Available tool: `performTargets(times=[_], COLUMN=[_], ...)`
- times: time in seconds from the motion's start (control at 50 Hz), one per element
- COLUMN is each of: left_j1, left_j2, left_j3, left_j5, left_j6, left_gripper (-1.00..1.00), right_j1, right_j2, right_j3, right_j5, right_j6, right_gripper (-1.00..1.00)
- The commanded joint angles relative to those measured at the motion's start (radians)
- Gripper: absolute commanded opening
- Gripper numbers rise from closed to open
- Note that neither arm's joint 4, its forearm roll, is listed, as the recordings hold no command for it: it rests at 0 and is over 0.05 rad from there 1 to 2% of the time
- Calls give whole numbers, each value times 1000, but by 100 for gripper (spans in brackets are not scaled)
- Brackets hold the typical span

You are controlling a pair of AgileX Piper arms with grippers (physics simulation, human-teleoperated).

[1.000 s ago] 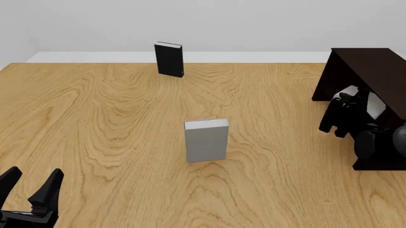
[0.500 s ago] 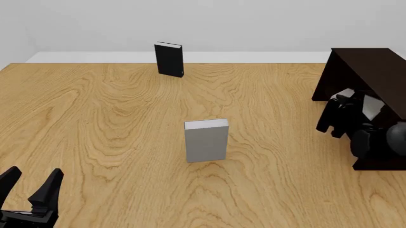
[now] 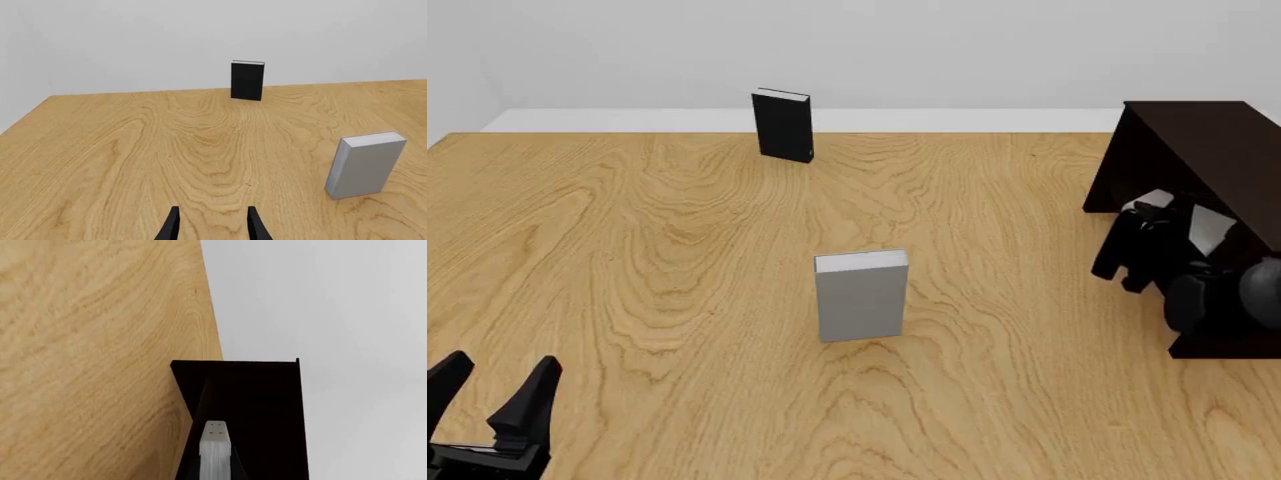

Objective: Pick up the book on the right and place it on the cabinet shelf.

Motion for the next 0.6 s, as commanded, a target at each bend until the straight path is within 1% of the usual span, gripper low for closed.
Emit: performTargets(times=[0.02,0.2,0.46,0.48,0.6], left_j1=[-1,-1,-2,-2,-3], left_j2=[-4,-8,-8,-8,-7], left_j3=[0,0,0,0,0], left_j5=[5,9,6,5,3], left_j6=[-1,0,0,0,-1], left_gripper=[100,100,100,100,100], right_j1=[-15,-16,-16,-15,-10], right_j2=[15,12,4,4,-1], right_j3=[28,33,25,27,36], right_j5=[7,21,66,67,79], right_j6=[34,45,80,76,84], right_gripper=[-100,-100,-100,100,100])
